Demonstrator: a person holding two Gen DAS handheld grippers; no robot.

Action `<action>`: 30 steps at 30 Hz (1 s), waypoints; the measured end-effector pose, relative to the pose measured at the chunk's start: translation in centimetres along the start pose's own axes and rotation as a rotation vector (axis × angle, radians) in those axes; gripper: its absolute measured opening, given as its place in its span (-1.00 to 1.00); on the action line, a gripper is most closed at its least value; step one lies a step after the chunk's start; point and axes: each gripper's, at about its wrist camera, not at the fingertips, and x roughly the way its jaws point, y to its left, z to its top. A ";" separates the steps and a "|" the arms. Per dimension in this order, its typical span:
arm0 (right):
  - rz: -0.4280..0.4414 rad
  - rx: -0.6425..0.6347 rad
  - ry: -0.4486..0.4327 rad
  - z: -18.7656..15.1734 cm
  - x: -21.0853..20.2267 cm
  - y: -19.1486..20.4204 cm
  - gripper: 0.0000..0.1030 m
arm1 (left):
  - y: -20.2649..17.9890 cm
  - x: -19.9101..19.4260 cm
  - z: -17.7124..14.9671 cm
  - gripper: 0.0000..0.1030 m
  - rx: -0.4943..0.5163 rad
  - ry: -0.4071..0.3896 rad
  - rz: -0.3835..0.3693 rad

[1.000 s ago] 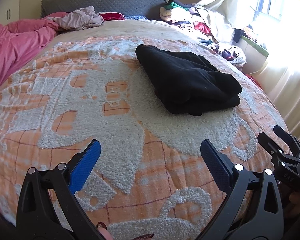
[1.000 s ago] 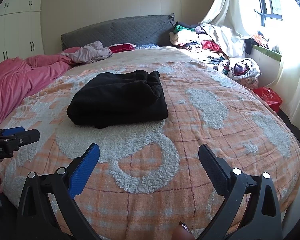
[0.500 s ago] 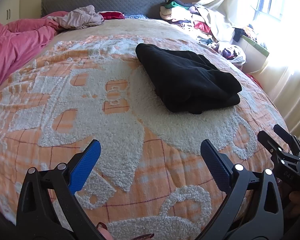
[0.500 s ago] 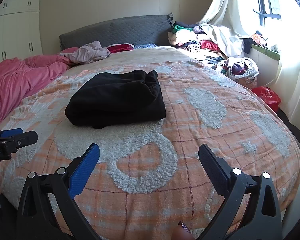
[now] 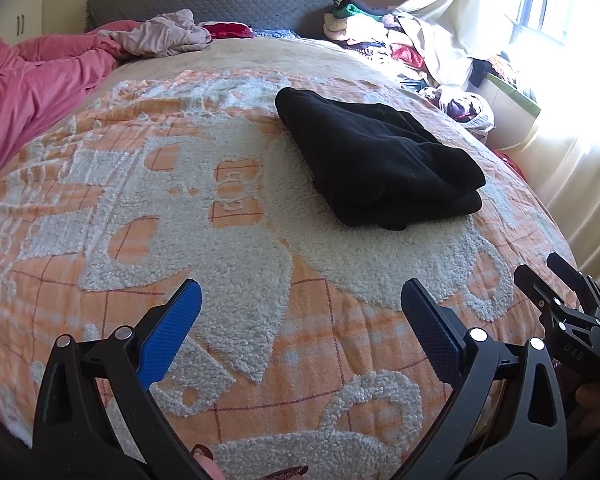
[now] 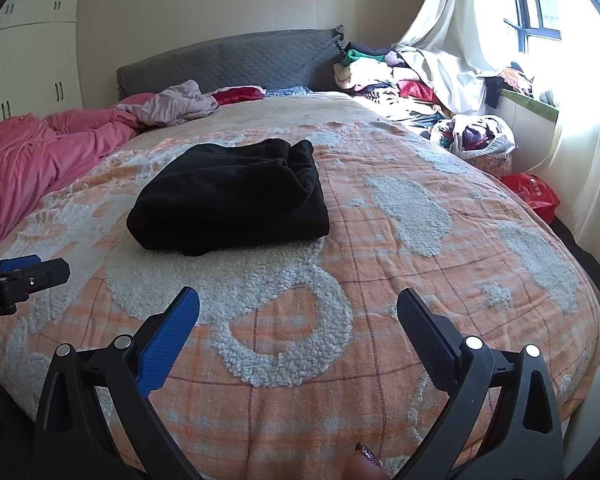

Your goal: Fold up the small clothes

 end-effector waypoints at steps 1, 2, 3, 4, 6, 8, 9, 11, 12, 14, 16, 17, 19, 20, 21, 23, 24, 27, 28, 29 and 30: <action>-0.001 -0.001 0.000 0.0 0.0 0.0 0.91 | 0.0 0.0 0.0 0.82 0.000 0.000 0.001; -0.001 -0.001 0.000 0.0 0.0 0.0 0.91 | 0.0 0.0 0.0 0.82 0.001 0.001 0.000; -0.002 -0.001 0.001 0.0 0.0 0.0 0.91 | 0.0 0.0 0.0 0.82 0.002 0.000 0.000; -0.002 0.000 0.001 0.0 0.0 0.0 0.91 | 0.0 0.0 0.0 0.82 0.002 0.000 0.002; 0.000 0.000 0.001 0.0 0.0 0.0 0.91 | 0.0 0.0 0.0 0.82 0.001 0.000 -0.001; -0.001 -0.001 0.001 0.0 0.0 0.0 0.91 | 0.1 0.0 0.0 0.82 0.000 0.000 0.000; -0.001 -0.001 0.001 0.0 0.0 0.0 0.91 | 0.0 0.0 0.0 0.82 0.001 0.000 0.000; -0.001 -0.001 0.001 0.0 0.0 0.0 0.91 | 0.0 0.0 0.0 0.82 0.000 0.001 0.000; -0.002 -0.001 0.001 0.0 0.0 0.0 0.91 | 0.0 0.0 0.0 0.82 0.000 0.002 -0.001; -0.002 -0.001 0.001 0.0 0.0 0.0 0.91 | 0.2 0.0 0.0 0.82 -0.003 0.005 -0.005; -0.002 -0.002 0.002 0.0 0.0 0.0 0.91 | 0.3 0.0 0.0 0.82 -0.003 0.008 -0.005; -0.003 -0.002 0.001 0.0 0.0 0.0 0.91 | 0.2 0.0 0.0 0.82 -0.003 0.006 -0.006; -0.003 -0.002 0.002 0.0 0.0 -0.1 0.91 | 0.2 0.0 0.0 0.82 -0.003 0.007 -0.004; -0.005 -0.002 0.002 0.0 0.0 -0.1 0.91 | 0.3 0.0 0.0 0.82 -0.002 0.006 -0.006; -0.007 -0.002 0.002 0.0 0.0 -0.1 0.91 | 0.2 0.0 0.0 0.82 -0.002 0.007 -0.009; -0.008 -0.001 0.002 -0.1 -0.1 -0.2 0.91 | 0.2 0.1 -0.1 0.82 0.000 0.008 -0.014; -0.011 -0.002 0.003 -0.1 -0.1 -0.2 0.91 | 0.2 0.1 -0.2 0.82 0.004 0.011 -0.019; -0.017 0.004 0.005 -0.3 -0.1 -0.4 0.91 | -0.1 0.1 -0.3 0.82 0.020 0.004 -0.018; -0.020 0.009 0.005 -0.3 -0.1 -0.6 0.91 | -0.3 0.0 -0.3 0.82 0.023 0.002 -0.019; -0.023 0.015 0.006 -0.3 -0.1 -0.7 0.91 | -0.2 0.0 -0.3 0.82 0.025 -0.004 -0.018; -0.025 0.021 0.007 -0.3 -0.1 -0.9 0.91 | -0.3 -0.1 -0.4 0.82 0.030 -0.011 -0.011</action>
